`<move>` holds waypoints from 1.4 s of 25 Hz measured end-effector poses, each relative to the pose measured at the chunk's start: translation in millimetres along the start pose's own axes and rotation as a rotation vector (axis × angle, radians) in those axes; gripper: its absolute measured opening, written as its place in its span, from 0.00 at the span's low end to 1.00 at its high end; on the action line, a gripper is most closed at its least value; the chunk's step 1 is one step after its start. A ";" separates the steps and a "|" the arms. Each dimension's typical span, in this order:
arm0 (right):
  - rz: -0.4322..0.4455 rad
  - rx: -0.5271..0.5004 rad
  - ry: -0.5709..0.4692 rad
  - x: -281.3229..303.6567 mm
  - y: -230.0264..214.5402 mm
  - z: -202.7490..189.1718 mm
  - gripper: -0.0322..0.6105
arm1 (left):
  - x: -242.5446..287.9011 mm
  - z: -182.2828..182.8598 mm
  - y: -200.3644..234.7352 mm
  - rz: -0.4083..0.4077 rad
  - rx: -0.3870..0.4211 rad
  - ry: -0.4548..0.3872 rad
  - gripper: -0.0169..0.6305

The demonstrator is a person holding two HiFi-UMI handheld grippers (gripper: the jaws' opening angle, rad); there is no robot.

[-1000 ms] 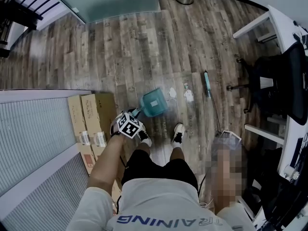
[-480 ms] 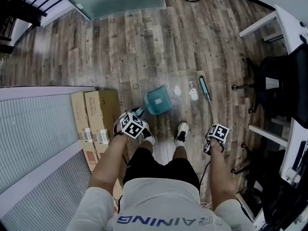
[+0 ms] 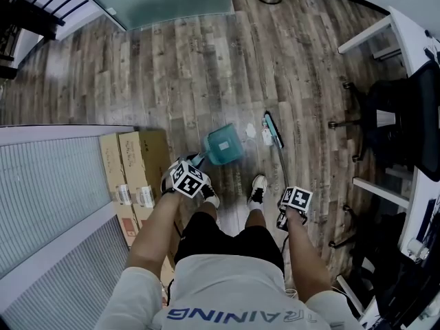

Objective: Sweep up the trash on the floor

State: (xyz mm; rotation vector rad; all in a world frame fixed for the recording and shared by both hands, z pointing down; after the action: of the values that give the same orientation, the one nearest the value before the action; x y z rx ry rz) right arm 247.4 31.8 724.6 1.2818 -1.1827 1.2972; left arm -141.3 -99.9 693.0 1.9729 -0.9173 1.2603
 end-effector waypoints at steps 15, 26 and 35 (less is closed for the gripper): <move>0.100 -0.202 0.036 -12.2 68.3 -15.5 0.22 | -0.7 -1.8 -2.5 -0.001 -0.002 -0.005 0.17; 0.243 -0.254 0.081 -19.1 99.6 -31.9 0.21 | 0.0 -1.6 -0.8 0.000 0.000 -0.009 0.17; 0.362 -0.194 0.127 -18.0 101.8 -38.3 0.21 | -0.2 -1.0 -0.6 0.003 0.001 -0.007 0.17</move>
State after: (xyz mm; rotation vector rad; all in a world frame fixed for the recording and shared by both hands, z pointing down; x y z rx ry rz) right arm 142.6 59.6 704.5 0.8579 -1.4550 1.4551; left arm -141.4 -98.7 693.2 1.9791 -0.9228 1.2563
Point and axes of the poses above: the fingertips, and each gripper's own axes: x forward along the fingers, y to its left, z out of its top, the point moved 10 cm from there along -x, backward along the fingers, and after that the axes turned 13 degrees about -x, right-handed, at the moved point
